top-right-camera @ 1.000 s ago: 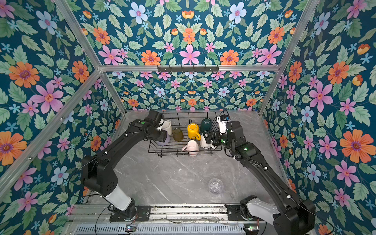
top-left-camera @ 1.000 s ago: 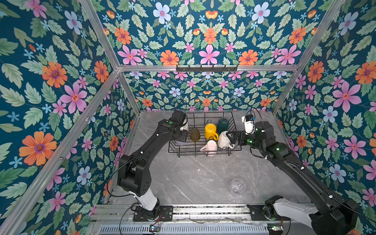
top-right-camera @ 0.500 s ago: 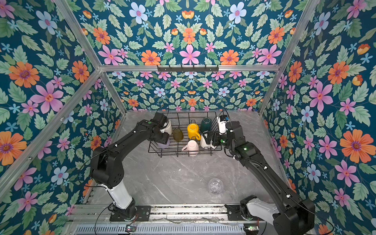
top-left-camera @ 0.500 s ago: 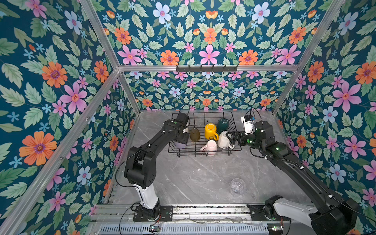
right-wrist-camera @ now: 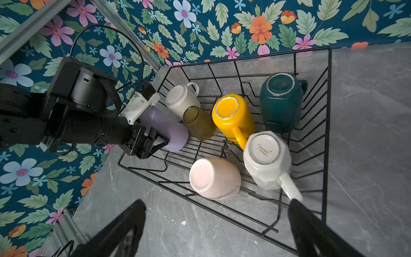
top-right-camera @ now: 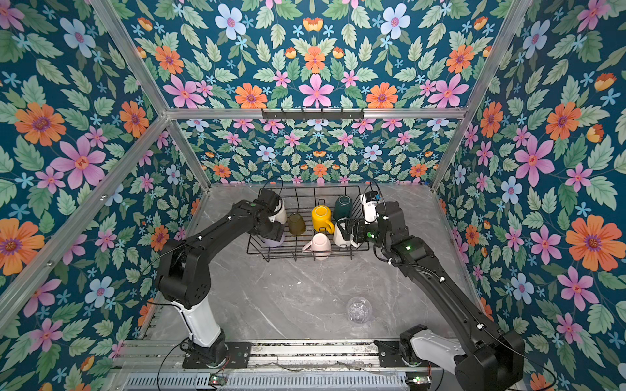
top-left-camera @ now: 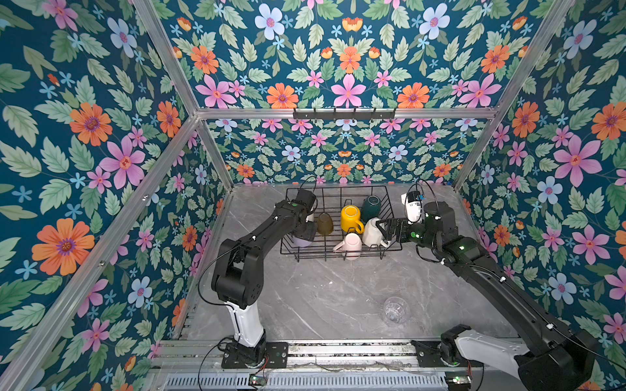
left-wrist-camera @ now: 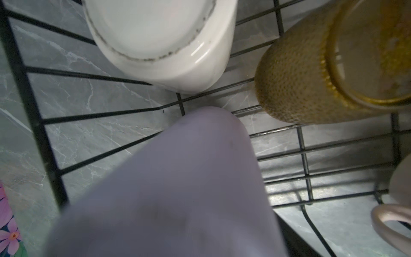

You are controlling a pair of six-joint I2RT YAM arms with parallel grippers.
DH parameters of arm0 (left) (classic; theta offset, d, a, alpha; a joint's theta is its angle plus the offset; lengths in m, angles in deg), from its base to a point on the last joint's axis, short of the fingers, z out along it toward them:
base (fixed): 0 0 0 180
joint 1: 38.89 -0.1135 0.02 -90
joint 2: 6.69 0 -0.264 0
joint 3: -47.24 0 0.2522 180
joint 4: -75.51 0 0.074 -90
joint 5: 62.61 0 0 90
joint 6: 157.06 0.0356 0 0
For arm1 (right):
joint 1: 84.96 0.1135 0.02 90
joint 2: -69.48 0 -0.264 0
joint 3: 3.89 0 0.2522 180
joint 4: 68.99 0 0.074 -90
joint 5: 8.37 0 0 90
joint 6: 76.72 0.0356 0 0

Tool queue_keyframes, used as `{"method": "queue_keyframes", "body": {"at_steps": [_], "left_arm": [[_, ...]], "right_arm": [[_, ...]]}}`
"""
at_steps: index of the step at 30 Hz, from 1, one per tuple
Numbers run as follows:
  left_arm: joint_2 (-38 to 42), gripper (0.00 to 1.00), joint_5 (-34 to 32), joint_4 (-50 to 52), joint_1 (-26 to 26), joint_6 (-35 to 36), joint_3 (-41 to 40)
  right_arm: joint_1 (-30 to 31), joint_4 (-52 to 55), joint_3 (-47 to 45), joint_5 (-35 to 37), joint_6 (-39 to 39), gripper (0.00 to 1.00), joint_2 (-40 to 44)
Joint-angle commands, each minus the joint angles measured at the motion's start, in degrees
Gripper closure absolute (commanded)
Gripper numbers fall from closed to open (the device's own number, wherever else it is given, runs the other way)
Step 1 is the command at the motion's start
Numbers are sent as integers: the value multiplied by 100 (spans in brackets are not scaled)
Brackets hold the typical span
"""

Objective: Load cups into a dish rack
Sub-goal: Place the cup upside down at the dish rack.

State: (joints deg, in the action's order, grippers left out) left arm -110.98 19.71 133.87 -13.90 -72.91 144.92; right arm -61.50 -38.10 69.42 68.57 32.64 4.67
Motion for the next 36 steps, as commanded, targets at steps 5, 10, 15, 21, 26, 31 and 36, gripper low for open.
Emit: {"method": "queue_keyframes", "body": {"at_steps": [5, 10, 15, 21, 26, 31, 36], "left_arm": [[247, 3, 26, -122, -12, 81, -15], [657, 1, 273, -382, -12, 84, -90], [1367, 0, 266, -892, -8, 53, -354], [2680, 0, 74, -2397, -26, -25, -1348], [3694, 1, -49, -3310, -54, -70, -2145], [4568, 0, -98, -4023, -73, -110, -2877], [4998, 0, -99, -4329, -82, -109, -3163]], "right_arm": [[-1, 357, 113, 182, -113, 1, -14], [2, 757, 155, 345, -184, 1, -13], [6, 1592, 195, 615, -264, 5, -90], [448, 2816, 58, 1214, -68, 11, -143], [731, 3347, -338, 1212, 570, 20, -30], [825, 3556, -830, 1020, 1060, 30, 485], [1108, 3956, -1034, 1007, 1393, 39, 821]]}}
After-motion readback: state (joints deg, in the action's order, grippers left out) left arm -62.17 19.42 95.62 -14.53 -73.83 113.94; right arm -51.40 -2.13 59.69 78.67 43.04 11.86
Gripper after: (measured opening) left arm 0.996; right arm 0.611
